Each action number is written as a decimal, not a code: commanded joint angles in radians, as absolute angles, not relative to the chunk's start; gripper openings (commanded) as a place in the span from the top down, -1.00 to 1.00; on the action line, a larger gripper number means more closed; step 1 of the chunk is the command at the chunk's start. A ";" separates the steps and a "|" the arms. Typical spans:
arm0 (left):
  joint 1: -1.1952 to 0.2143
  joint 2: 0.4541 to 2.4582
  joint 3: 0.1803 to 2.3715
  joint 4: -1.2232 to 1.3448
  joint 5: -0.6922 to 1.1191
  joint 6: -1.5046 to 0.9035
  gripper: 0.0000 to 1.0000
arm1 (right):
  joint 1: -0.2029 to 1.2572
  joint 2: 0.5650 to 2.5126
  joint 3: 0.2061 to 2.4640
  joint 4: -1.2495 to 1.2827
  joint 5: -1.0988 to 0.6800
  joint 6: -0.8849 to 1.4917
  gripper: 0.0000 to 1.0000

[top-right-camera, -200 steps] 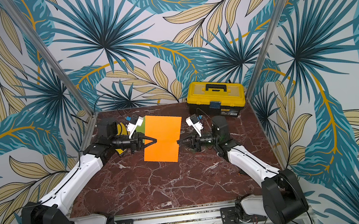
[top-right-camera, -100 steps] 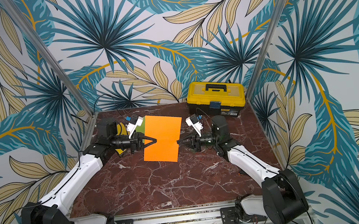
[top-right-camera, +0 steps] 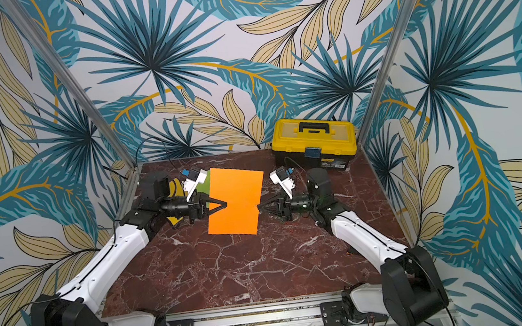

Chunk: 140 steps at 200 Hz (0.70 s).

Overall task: Unclip the paperclips from the documents
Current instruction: Remove the paper clip from the document.

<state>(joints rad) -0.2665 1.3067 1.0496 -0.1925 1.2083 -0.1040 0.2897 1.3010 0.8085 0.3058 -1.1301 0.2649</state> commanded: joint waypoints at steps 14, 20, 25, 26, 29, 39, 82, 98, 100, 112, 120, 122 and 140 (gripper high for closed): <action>-0.239 1.264 1.044 -0.180 1.213 -0.093 1.00 | 0.281 1.286 0.814 0.258 -1.109 0.245 0.88; -0.239 1.263 1.044 -0.181 1.213 -0.094 1.00 | 0.281 1.285 0.814 0.258 -1.110 0.245 0.88; -0.240 1.263 1.044 -0.180 1.213 -0.095 1.00 | 0.280 1.285 0.813 0.258 -1.111 0.245 0.88; -0.240 1.263 1.044 -0.180 1.213 -0.095 1.00 | 0.280 1.285 0.813 0.259 -1.111 0.244 0.88; -0.241 1.262 1.044 -0.180 1.215 -0.094 1.00 | 0.280 1.285 0.814 0.258 -1.109 0.245 0.88; -0.239 1.262 1.044 -0.180 1.215 -0.094 1.00 | 0.281 1.285 0.812 0.258 -1.109 0.244 0.89; -0.239 1.262 1.044 -0.180 1.216 -0.094 1.00 | 0.281 1.284 0.812 0.256 -1.109 0.244 0.90; -0.239 1.261 1.043 -0.180 1.216 -0.094 1.00 | 0.281 1.284 0.811 0.255 -1.108 0.243 0.90; -0.239 1.261 1.043 -0.181 1.216 -0.094 1.00 | 0.281 1.284 0.811 0.255 -1.108 0.243 0.90; -0.237 1.261 1.042 -0.181 1.215 -0.094 1.00 | 0.280 1.284 0.810 0.253 -1.105 0.240 0.90; -0.237 1.261 1.042 -0.180 1.215 -0.092 1.00 | 0.281 1.284 0.812 0.248 -1.101 0.237 0.90; -0.238 1.261 1.042 -0.180 1.214 -0.092 1.00 | 0.280 1.284 0.812 0.245 -1.100 0.235 0.90; -0.236 1.259 1.042 -0.180 1.213 -0.092 1.00 | 0.280 1.284 0.816 0.214 -1.081 0.218 0.90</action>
<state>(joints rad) -0.2466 1.2823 1.0496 -0.1913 1.2091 -0.1040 0.2821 1.3010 0.8085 0.2600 -1.1133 0.2523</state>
